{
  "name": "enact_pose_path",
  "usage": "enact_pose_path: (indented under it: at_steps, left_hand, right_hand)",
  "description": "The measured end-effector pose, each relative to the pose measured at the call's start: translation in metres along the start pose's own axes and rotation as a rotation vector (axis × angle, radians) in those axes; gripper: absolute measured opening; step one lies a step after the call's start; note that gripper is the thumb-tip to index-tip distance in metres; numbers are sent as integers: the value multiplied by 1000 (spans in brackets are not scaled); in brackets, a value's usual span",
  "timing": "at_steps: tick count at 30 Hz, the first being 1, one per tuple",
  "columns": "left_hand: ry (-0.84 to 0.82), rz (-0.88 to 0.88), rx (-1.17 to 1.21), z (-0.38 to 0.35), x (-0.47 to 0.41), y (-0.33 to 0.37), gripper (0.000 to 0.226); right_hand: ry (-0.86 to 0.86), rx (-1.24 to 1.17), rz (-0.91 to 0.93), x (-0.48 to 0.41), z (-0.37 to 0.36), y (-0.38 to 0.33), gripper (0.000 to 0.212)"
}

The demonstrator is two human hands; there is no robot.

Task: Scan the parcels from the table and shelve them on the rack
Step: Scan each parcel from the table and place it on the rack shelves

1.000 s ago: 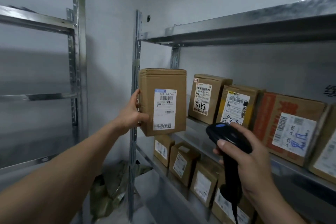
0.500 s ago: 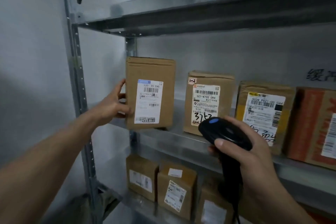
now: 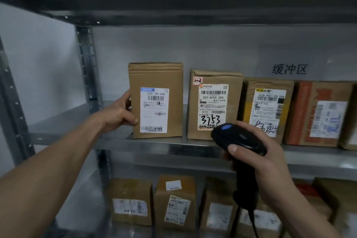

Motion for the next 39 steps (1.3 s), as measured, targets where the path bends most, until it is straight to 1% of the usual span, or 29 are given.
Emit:
enact_pose_path:
  at_steps: [4,7,12,13,16,18,20,22,25,27,29,30,32,34,35,39]
  left_hand:
    - [-32,-40,-20,0,0,1,96]
    - [-22,-54,-23,-3,1,0,92]
    - [63,-81,-30,-6,9,-1,103]
    - [82,-80,-26,-6,11,-2,106]
    - [143,-84,-38,-4,17,-8,113]
    - [229,-78,-114,0,24,-12,114]
    - [331,-75,-219,1,33,-14,110]
    - [414,-85,-300,-2,44,-17,105]
    - [538,-109,-434,-15,70,-19,94]
    - [637,-159,-503,-31,96,-16,83]
    - [688,-262,-581,-57,122,-11,66]
    - [675,-301,-622,-71,131,-10,58]
    - [595,-321,-690,-111,146,-11,53]
    - [490,-308,-743,-157,153,-11,54]
    - [430,-310,-771,-181,154,-10,55]
    - [168,-373,-839,-297,156,3,59]
  right_hand:
    - [28,38,-12,12,-6,-10,74]
    - [47,59,-26,18,-7,-15,73]
    - [66,72,-41,27,-8,-16,92]
    - [72,73,-42,30,-8,-17,90]
    - [88,50,-44,37,-2,-17,75]
    - [91,42,-44,41,4,-21,73]
    - [79,43,-35,45,11,-24,71]
    - [69,32,-32,49,17,-27,76]
    - [60,14,-44,59,33,-24,72]
    - [68,-11,-54,68,48,-22,67]
    - [79,-29,-63,82,67,-26,72]
    - [81,-15,-63,87,75,-28,73]
    - [90,-3,-69,102,101,-35,67]
    - [107,13,-80,116,129,-43,54]
    - [118,24,-90,123,145,-45,50]
    - [202,66,-99,152,218,-55,51]
Point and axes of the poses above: each hand's wrist, its own x-axis away from the middle knuckle, its own z-axis out of the back of the hand, y = z × x, the point moved 6 cm from there along -x, towards the middle knuckle, and after that the axes turned 8 degrees about x, right-handed, at the moved point
